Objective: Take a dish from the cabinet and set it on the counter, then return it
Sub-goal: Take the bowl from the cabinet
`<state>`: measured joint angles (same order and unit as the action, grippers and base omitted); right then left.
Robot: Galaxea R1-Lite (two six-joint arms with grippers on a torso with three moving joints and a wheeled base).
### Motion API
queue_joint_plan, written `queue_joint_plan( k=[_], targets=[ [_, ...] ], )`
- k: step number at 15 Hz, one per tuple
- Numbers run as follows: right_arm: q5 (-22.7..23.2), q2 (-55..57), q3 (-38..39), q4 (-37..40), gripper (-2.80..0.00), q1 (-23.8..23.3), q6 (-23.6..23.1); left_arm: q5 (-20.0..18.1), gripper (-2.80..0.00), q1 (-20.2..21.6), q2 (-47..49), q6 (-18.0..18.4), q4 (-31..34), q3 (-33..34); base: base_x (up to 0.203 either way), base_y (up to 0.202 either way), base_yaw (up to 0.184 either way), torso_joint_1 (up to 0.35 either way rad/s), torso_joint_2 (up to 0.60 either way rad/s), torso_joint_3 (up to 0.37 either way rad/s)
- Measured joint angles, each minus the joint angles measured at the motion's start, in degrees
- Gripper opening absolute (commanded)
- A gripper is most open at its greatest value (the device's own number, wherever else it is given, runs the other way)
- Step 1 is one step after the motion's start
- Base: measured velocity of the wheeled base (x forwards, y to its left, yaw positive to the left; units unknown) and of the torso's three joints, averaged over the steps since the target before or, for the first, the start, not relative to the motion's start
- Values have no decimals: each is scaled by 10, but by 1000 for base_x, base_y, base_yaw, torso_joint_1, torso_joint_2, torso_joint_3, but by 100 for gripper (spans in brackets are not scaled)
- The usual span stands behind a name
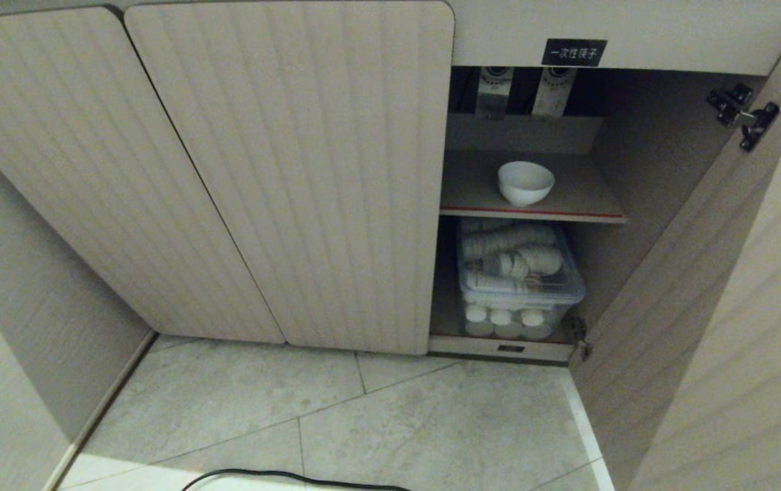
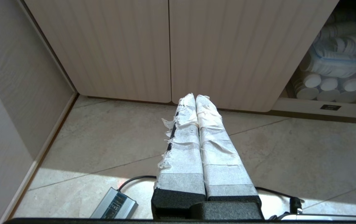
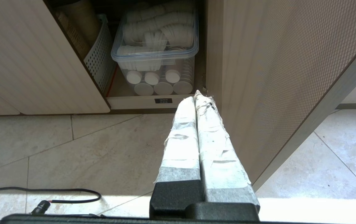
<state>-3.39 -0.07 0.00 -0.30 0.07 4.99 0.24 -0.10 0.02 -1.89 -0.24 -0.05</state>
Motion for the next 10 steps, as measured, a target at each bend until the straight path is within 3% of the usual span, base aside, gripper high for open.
queue_joint_plan(
  k=[8, 10],
  targets=[
    [0, 0, 0, 0, -280, 0, 0, 0, -280, 0, 0, 0, 0, 0, 0, 0, 0, 0, 0, 0],
    [0, 0, 0, 0, -280, 0, 0, 0, -280, 0, 0, 0, 0, 0, 1, 107, 4, 2, 5, 0]
  ],
)
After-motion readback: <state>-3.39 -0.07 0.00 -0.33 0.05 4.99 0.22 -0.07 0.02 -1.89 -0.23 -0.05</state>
